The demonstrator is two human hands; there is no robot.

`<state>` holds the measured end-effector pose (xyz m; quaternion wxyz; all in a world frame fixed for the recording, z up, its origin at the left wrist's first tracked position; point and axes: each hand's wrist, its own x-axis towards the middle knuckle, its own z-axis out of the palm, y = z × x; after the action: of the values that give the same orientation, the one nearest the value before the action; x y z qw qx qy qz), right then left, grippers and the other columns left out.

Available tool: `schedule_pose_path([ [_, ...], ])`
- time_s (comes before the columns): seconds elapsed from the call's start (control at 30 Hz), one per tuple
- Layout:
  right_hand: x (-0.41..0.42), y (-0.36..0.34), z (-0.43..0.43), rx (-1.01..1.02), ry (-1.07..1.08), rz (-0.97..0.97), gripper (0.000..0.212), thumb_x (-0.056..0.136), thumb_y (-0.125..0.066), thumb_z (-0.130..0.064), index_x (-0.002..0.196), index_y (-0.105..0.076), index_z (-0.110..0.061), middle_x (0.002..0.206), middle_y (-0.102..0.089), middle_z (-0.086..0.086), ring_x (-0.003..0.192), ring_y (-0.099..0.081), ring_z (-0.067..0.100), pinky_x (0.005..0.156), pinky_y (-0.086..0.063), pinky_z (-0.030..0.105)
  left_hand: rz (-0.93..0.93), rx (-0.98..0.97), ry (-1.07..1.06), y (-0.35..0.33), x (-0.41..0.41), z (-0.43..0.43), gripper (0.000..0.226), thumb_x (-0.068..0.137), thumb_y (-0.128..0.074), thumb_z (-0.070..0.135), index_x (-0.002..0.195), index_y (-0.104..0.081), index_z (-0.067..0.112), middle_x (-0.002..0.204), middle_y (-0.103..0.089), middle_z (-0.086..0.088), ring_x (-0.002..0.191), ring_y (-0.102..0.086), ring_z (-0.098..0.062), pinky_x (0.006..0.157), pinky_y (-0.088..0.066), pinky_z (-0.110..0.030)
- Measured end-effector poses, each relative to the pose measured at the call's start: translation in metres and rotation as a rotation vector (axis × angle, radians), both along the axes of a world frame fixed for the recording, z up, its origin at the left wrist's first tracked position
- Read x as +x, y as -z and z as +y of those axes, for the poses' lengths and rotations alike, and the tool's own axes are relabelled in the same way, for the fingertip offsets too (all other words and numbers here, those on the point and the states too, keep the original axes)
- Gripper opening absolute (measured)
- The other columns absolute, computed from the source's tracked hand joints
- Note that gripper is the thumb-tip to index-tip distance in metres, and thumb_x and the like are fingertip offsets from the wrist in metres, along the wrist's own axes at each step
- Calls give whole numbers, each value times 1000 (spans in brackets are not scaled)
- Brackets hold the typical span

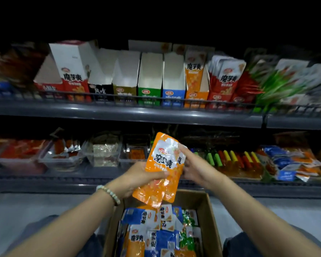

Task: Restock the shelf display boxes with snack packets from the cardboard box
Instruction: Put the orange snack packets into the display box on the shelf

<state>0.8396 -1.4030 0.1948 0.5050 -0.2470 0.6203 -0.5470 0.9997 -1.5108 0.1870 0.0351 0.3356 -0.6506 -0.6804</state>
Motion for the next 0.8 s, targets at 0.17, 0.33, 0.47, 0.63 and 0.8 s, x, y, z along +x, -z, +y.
schedule_pose_path([
  [0.17, 18, 9, 4, 62, 88, -11, 45, 77, -73, -35, 115, -63, -14, 103, -73, 2, 94, -70, 19, 83, -55, 35, 59, -118, -53, -2, -11, 8, 30, 75, -80, 24, 102, -67, 21, 93, -75, 2, 79, -71, -10, 66, -55, -20],
  [0.33, 6, 5, 0, -16, 232, -119, 26, 86, -67, -18, 110, -65, -9, 99, -74, 9, 86, -71, 22, 64, -57, 29, 131, -132, -43, -7, -18, 3, 34, 76, -77, 27, 106, -61, 27, 97, -74, 6, 87, -71, -8, 76, -56, -24],
  [0.47, 8, 6, 0, -93, 264, -229, 21, 93, -57, -17, 113, -60, -12, 101, -73, 9, 88, -71, 22, 66, -57, 32, 165, -142, -86, -7, -22, -1, 36, 74, -79, 21, 104, -59, 27, 95, -73, 8, 86, -70, -5, 73, -55, -21],
  [0.63, 13, 11, 3, -124, 295, -162, 31, 86, -65, -16, 116, -60, -16, 103, -73, 7, 92, -71, 25, 82, -56, 45, 142, -165, -195, -9, -29, 1, 33, 86, -67, 33, 113, -51, 24, 102, -67, 10, 87, -67, -4, 69, -52, -18],
  [0.8, -3, 8, 6, -94, 373, -159, 28, 91, -61, -20, 119, -58, -20, 100, -74, 6, 90, -71, 23, 77, -56, 42, 42, -154, -128, -13, -24, -17, 38, 92, -62, 25, 123, -43, 16, 118, -62, -2, 107, -61, -18, 93, -47, -32],
])
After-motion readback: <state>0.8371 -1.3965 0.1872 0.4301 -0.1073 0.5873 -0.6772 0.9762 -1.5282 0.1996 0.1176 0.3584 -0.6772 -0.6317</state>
